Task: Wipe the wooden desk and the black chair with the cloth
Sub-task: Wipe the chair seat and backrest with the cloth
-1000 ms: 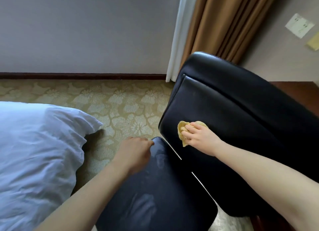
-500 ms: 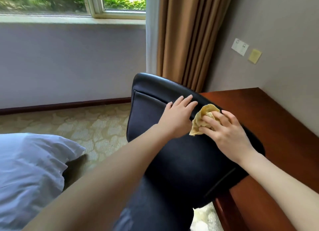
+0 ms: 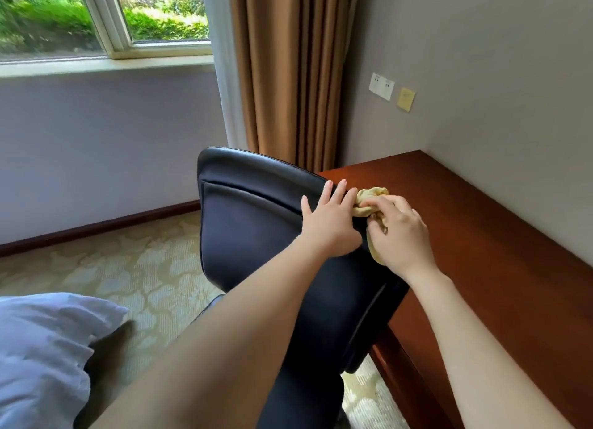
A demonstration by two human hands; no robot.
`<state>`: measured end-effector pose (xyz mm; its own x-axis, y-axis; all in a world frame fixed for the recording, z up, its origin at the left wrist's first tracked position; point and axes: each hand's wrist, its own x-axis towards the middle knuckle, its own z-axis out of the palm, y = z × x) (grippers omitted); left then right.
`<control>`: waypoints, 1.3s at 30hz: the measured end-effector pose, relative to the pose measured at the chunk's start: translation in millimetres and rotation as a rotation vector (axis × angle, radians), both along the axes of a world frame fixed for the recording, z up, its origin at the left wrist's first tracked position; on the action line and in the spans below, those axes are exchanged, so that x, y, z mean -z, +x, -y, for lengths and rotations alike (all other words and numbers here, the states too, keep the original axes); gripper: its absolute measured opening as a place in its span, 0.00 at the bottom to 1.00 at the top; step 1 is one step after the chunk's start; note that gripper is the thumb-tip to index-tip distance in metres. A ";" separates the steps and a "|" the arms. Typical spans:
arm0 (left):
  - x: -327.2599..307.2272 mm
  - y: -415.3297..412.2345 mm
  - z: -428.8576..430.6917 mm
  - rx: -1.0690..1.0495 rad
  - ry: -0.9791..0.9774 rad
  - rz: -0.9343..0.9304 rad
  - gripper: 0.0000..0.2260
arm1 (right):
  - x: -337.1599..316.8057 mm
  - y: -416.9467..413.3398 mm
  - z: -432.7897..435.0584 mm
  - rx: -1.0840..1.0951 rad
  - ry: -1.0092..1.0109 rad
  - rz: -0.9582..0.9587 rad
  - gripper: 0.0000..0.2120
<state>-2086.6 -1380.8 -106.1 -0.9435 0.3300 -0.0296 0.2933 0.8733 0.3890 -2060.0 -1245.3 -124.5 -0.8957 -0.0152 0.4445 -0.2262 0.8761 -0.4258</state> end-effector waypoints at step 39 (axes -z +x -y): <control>32.1 323.9 84.4 0.625 0.422 0.295 0.39 | -18.3 424.6 118.3 0.357 -0.264 0.136 0.12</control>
